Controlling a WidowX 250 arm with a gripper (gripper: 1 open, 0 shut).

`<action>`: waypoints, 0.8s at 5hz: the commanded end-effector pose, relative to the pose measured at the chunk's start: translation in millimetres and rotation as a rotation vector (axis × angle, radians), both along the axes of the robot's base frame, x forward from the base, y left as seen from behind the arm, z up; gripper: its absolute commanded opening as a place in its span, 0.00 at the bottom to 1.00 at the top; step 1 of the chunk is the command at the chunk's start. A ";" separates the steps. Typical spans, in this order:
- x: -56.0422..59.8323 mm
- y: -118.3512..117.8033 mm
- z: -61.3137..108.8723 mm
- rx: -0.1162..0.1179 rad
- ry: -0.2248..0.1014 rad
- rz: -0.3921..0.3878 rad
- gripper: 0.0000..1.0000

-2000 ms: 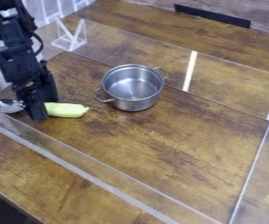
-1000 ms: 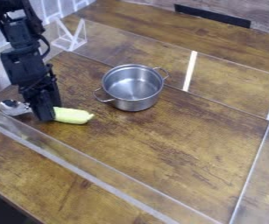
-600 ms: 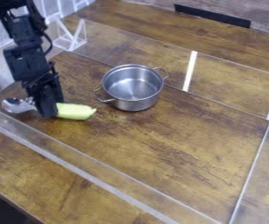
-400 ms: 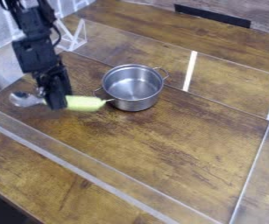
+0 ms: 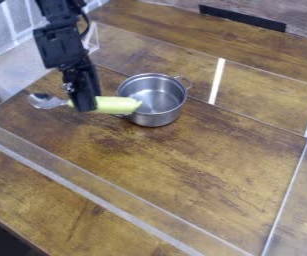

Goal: Move the green spoon to the right

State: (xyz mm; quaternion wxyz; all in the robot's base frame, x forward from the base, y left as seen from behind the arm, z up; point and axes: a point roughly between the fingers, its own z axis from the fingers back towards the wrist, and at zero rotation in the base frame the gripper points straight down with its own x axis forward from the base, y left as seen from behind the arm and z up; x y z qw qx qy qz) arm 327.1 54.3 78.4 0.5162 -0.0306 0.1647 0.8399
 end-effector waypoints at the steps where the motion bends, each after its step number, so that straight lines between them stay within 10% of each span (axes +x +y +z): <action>1: -7.7 -25.8 29.9 0.022 -0.071 -0.036 0.00; 4: -22.0 -88.2 28.7 0.017 -0.079 -0.176 0.00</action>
